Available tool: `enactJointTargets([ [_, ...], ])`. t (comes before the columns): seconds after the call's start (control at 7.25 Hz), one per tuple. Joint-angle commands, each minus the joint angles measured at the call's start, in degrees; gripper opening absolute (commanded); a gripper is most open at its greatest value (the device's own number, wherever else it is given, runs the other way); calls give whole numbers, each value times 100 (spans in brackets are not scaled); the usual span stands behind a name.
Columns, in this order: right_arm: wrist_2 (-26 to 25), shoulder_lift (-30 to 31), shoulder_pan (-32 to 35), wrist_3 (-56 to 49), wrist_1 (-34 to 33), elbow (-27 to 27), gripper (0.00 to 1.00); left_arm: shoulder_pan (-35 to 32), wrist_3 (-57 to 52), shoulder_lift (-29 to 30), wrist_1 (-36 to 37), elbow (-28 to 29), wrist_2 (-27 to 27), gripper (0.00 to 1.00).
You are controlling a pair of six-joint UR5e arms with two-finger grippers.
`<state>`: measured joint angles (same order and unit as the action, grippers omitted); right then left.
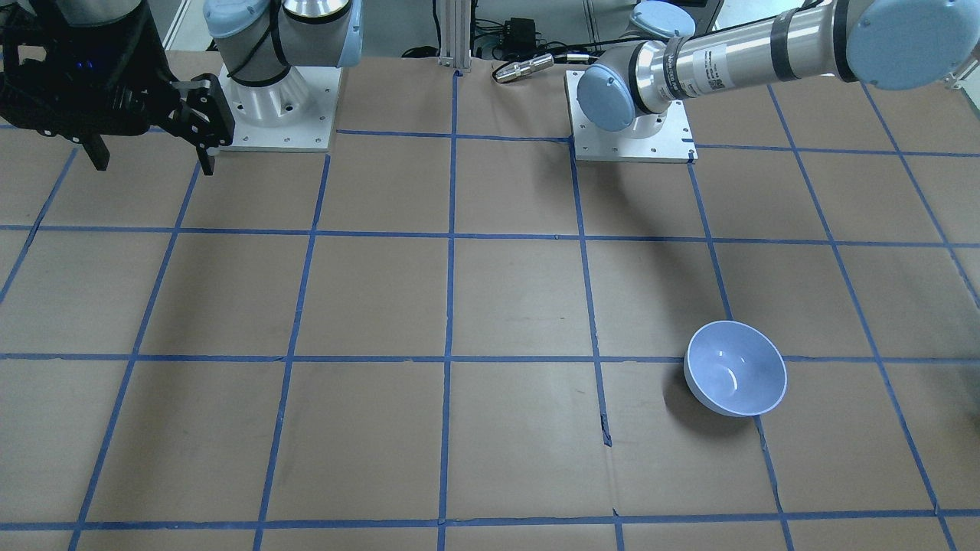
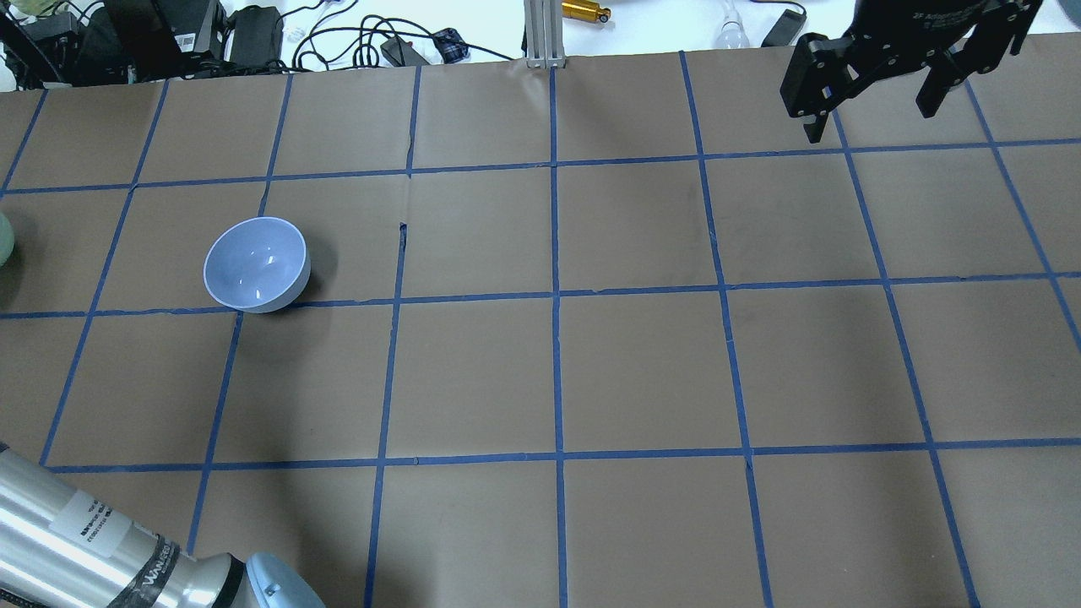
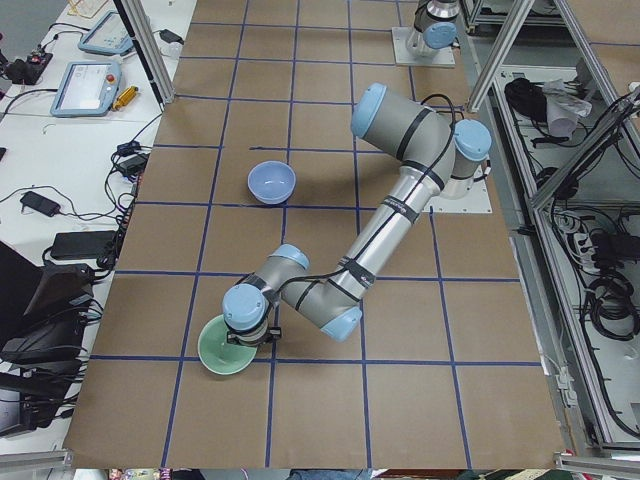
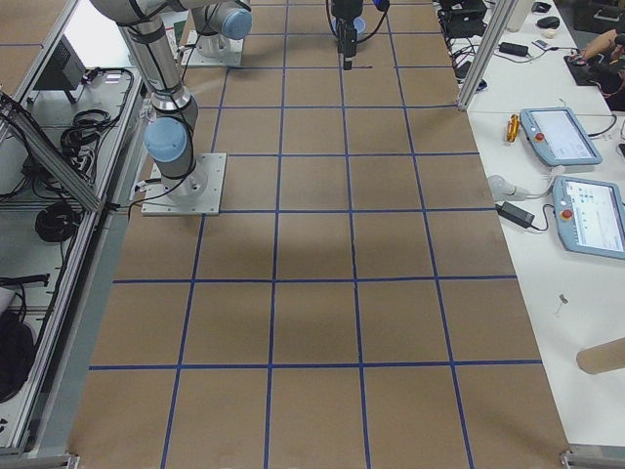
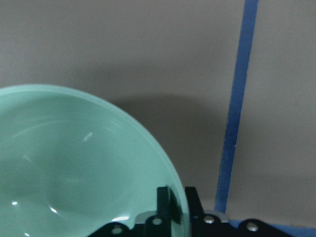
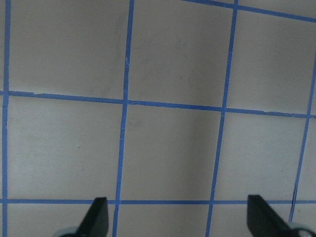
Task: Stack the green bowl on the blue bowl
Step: 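Close the left gripper on the rim of the mint-green bowl, then lift the green bowl with the left gripper toward the blue bowl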
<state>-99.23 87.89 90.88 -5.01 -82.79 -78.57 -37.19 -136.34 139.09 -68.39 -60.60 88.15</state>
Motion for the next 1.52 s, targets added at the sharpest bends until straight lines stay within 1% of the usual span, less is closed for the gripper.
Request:
enactJointTargets([
  [0.0, 0, 0, 0, 0, 0, 0, 100, -8, -16, -48, -69, -14, 0, 0],
  [0.28, 0, 0, 0, 0, 0, 0, 100, -147, -7, -162, -130, -40, 35, 0],
  [0.41, 0, 0, 0, 0, 0, 0, 100, -322, 2, -380, -253, -127, 70, 0],
  [0.55, 0, 0, 0, 0, 0, 0, 100, -576, 2, -730, -289, -328, 62, 0],
  [0.69, 0, 0, 0, 0, 0, 0, 100, -753, 28, -1195, -794, -539, 53, 0],
  [0.83, 0, 0, 0, 0, 0, 0, 100, -1068, 124, -1669, -1112, -837, 53, 0],
  [0.97, 0, 0, 0, 0, 0, 0, 100, -1550, 369, -2100, -1115, -1283, 53, 0],
  [1.24, 0, 0, 0, 0, 0, 0, 100, -2429, 1447, -3032, -1063, -2398, 70, 0],
  [1.38, 0, 0, 0, 0, 0, 0, 100, -2729, 1922, -3332, -897, -2865, 35, 0],
])
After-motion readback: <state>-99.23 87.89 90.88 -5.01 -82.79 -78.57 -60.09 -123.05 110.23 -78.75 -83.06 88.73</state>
